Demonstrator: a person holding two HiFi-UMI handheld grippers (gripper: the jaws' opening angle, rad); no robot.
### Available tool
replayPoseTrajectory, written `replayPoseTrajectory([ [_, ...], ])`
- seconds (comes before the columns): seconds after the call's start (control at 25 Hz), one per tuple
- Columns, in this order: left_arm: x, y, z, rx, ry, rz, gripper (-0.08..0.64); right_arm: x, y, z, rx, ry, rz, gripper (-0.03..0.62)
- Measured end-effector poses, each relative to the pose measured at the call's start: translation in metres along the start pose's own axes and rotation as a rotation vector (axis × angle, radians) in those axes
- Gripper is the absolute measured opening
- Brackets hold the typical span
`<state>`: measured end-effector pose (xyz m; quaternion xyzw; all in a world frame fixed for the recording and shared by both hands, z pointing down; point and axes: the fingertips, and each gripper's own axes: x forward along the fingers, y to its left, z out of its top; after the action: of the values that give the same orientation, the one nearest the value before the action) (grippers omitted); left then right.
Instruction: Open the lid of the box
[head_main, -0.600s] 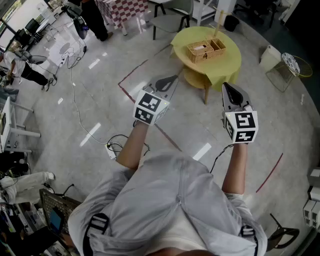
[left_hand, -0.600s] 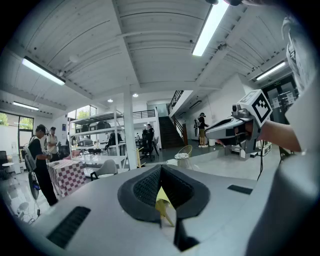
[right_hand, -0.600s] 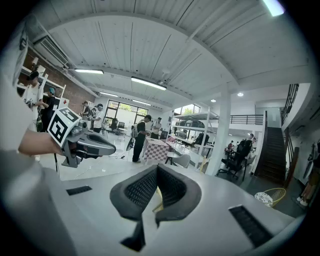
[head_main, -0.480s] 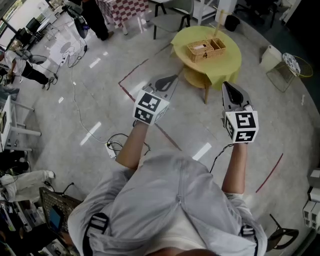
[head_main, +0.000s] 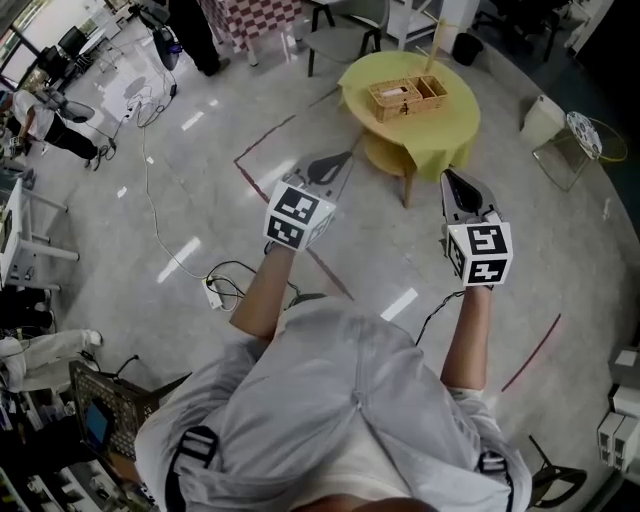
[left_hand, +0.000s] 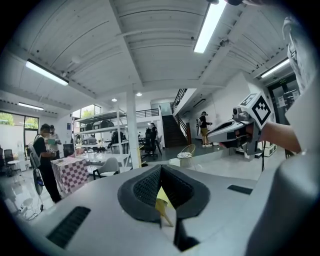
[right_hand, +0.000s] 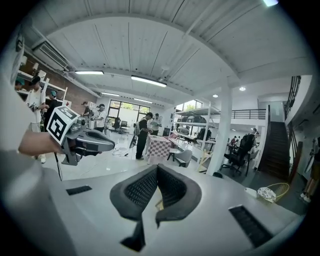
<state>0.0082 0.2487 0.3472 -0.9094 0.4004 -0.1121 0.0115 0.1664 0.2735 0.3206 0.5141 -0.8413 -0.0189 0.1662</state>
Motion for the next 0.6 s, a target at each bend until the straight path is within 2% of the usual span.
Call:
replayPoseTrajectory([
  [0.2, 0.003, -0.008, -0.008, -0.007, 0.023, 0.022, 0.029, -0.001, -0.010, -0.010, 0.028, 0.001, 0.008, 0.023],
  [0.4, 0.011, -0.007, -0.016, -0.011, 0.047, 0.032, 0.029, 0.005, -0.020, -0.016, 0.095, -0.019, 0.029, 0.023],
  [0.6, 0.028, 0.001, -0.021, 0.014, 0.064, 0.028, 0.029, 0.020, -0.023, -0.019, 0.094, -0.017, 0.051, 0.023],
])
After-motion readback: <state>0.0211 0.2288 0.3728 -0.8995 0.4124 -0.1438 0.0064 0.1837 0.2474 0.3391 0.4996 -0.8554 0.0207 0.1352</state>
